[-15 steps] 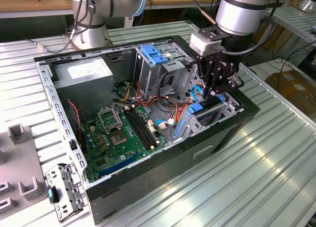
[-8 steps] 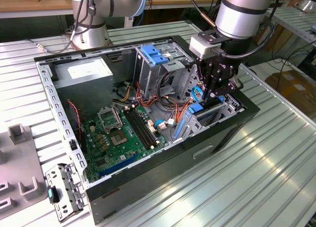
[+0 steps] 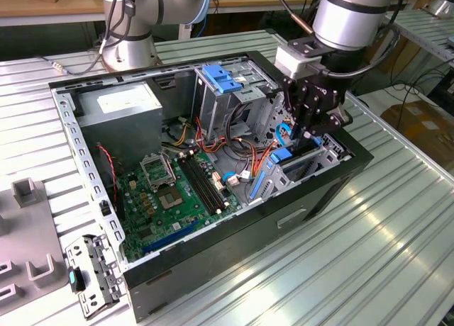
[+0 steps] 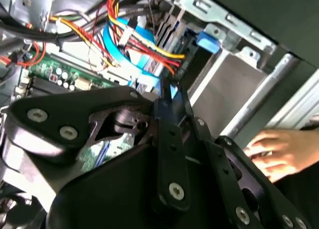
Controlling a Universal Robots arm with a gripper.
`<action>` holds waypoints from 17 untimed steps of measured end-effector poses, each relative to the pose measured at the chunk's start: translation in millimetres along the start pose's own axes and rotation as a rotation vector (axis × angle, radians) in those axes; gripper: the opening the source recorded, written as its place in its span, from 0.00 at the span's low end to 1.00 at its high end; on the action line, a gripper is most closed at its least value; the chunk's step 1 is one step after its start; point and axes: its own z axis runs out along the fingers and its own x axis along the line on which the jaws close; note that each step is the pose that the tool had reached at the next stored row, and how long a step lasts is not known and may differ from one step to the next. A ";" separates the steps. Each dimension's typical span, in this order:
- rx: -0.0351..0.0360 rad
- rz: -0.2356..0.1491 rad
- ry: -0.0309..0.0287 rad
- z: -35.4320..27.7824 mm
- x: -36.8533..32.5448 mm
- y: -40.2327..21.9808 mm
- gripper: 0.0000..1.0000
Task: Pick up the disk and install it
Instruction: 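Insert the second disk wire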
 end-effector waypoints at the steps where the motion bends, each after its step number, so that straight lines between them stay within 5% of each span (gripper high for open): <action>1: 0.0000 0.000 0.0002 -2.0 0.2 -0.2 0.24; 7: 0.0000 0.000 0.0000 -4.1 0.3 -0.3 0.22; 9: 0.0000 0.000 0.0001 -4.3 0.4 -0.4 0.11; 17: 0.0000 0.000 0.0000 -5.7 0.5 -0.4 0.11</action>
